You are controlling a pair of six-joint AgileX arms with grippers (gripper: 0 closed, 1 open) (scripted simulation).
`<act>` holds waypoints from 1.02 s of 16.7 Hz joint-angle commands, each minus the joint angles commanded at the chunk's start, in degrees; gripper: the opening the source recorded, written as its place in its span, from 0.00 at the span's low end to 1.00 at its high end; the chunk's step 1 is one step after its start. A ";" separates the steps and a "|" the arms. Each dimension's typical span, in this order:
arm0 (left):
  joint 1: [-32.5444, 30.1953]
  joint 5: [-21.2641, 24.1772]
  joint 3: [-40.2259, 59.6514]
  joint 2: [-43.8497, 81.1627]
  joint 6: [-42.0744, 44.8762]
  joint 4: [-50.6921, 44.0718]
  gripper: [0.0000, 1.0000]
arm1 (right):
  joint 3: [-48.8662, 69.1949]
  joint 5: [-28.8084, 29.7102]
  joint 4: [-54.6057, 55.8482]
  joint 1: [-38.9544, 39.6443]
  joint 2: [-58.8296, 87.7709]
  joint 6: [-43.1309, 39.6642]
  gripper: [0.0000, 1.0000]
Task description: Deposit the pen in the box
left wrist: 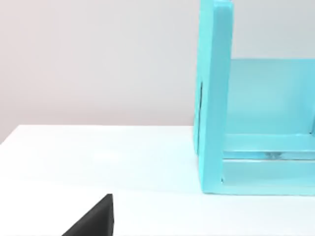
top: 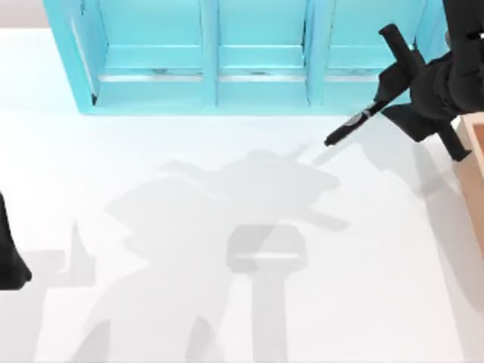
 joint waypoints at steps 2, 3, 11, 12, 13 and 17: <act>0.00 0.00 0.00 0.00 0.00 0.00 1.00 | -4.10 -1.97 -0.49 -11.30 -5.22 -4.14 0.00; 0.00 0.00 0.00 0.00 0.00 0.00 1.00 | -6.30 -3.31 -0.96 -17.70 -7.79 -6.16 0.00; 0.00 0.00 0.00 0.00 0.00 0.00 1.00 | -21.91 -17.13 -9.45 -57.58 -22.59 -17.34 0.00; 0.00 0.00 0.00 0.00 0.00 0.00 1.00 | -22.96 -18.39 -10.48 -59.93 -23.59 -18.00 0.00; 0.00 0.00 0.00 0.00 0.00 0.00 1.00 | -23.71 -19.37 -11.31 -61.69 -24.41 -18.48 0.00; 0.00 0.00 0.00 0.00 0.00 0.00 1.00 | -24.44 -20.40 -12.20 -63.43 -25.31 -18.98 0.00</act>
